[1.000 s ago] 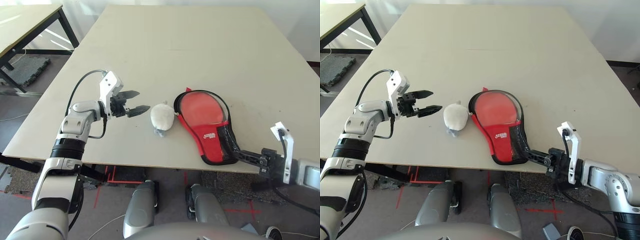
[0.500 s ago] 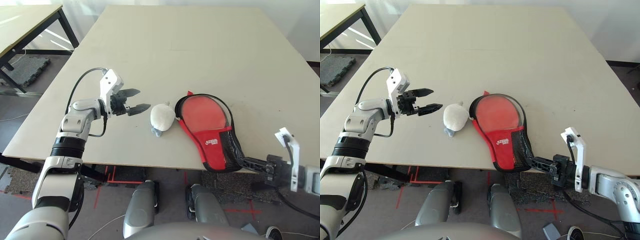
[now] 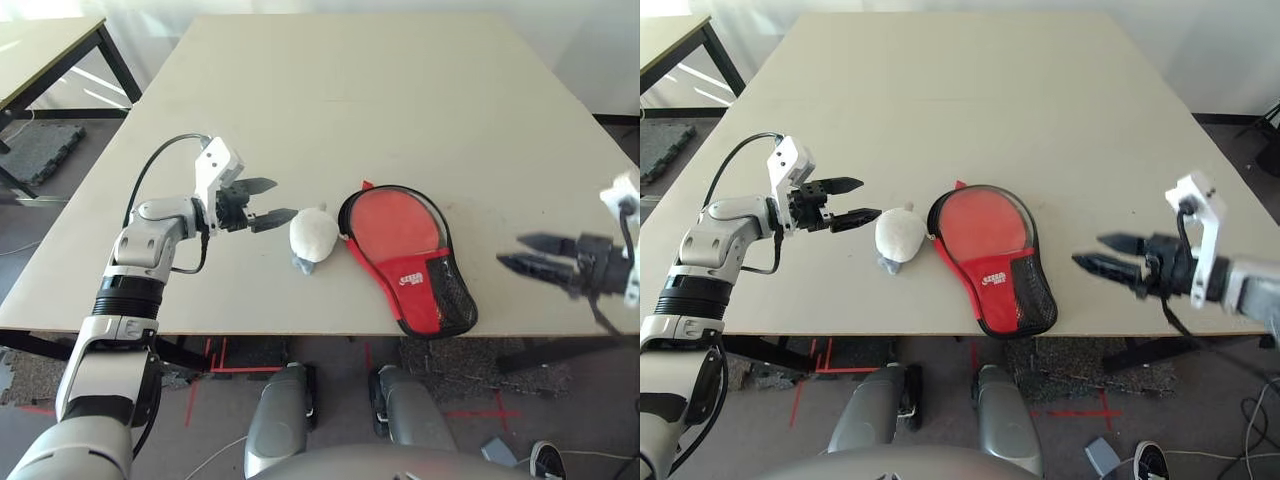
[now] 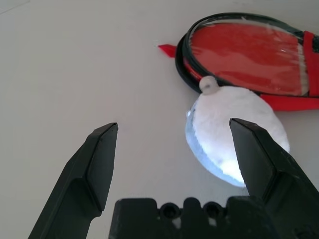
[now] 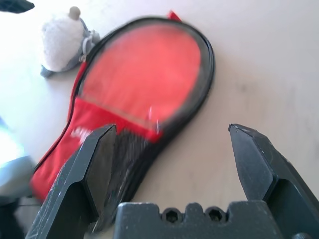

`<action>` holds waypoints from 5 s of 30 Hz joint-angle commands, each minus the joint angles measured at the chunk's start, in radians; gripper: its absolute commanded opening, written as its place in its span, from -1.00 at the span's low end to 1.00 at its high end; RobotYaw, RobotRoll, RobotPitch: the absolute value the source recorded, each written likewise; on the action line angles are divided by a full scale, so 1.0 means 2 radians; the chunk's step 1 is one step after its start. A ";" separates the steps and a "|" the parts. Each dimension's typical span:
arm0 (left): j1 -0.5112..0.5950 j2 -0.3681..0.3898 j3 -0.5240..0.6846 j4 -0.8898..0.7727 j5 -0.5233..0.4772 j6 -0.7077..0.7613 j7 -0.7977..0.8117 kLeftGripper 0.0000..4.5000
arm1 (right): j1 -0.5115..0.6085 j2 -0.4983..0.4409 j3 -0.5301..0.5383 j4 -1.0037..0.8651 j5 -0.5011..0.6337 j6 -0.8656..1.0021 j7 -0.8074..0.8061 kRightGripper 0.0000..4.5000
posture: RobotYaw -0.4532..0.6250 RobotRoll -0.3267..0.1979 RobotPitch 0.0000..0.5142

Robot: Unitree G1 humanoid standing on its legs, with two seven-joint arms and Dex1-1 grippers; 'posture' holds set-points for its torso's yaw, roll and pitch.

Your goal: Store the ping-pong paddle in its case and zip it.

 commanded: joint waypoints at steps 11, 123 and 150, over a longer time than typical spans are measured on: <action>0.056 0.016 0.018 -0.088 -0.029 0.051 0.014 1.00 | -0.093 0.079 0.140 0.137 -0.127 -0.114 0.045 0.99 | 0.15 0.25 -0.43; -0.335 -0.284 -0.056 0.443 0.181 -0.281 0.062 -0.70 | 0.029 0.120 0.131 0.042 -0.155 -0.087 -0.001 1.00 | -0.09 0.25 -0.18; -0.203 -0.152 -0.070 0.177 0.118 -0.072 -0.071 0.99 | -0.007 0.133 0.147 0.094 -0.166 -0.114 0.011 1.00 | 0.01 0.25 -0.28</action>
